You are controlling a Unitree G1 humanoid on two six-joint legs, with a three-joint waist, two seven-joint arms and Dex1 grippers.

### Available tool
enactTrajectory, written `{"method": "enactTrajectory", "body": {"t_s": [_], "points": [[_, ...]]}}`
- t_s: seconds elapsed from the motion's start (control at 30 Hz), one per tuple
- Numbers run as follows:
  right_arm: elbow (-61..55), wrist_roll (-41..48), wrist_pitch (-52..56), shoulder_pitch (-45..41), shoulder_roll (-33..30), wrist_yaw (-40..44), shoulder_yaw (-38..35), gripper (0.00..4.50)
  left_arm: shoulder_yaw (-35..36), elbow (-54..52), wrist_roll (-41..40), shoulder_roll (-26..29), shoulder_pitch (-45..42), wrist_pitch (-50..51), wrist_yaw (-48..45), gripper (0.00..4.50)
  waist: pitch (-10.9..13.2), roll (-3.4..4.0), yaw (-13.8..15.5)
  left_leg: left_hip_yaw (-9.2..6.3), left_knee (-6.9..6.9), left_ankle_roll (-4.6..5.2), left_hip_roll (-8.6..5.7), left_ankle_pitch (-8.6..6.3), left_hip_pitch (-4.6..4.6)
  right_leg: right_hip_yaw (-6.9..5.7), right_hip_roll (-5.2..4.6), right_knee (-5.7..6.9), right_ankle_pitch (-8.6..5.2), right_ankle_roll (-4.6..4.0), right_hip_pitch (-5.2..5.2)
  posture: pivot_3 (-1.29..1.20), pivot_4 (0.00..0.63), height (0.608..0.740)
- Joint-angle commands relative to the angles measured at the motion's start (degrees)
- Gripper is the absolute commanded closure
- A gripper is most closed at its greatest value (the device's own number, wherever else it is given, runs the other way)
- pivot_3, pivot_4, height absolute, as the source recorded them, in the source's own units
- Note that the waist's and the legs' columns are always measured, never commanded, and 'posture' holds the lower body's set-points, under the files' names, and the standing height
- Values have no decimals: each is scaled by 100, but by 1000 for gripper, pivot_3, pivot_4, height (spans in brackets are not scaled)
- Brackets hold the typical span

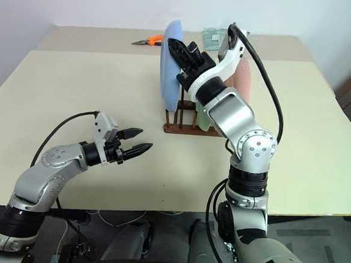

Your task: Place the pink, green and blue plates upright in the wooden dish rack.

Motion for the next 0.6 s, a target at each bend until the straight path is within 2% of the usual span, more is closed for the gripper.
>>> {"method": "enactTrajectory", "body": {"t_s": [0.03, 0.3, 0.6], "points": [[-127, -30, -71, -55, 20, -23, -27, 4444, 108, -216, -10, 24, -8, -68, 7, 1363, 0, 0, 0, 0, 0, 0, 0, 0, 0, 0, 0, 0, 0, 0, 0, 0, 150, 740], [-471, 311, -183, -208, -222, -242, -265, 4444, 89, -201, -26, 27, -12, -55, -28, 1363, 0, 1, 5, 0, 1, 0, 0, 0, -1, 0, 0, 0, 0, 0, 0, 0, 150, 740], [-521, 408, -333, -91, -116, -579, -186, 4444, 74, -197, -34, 18, -31, -27, -48, 1363, 0, 0, -1, 0, -1, 0, 1, 0, -1, 0, 0, 0, 0, -1, -1, 0, 150, 740]]}}
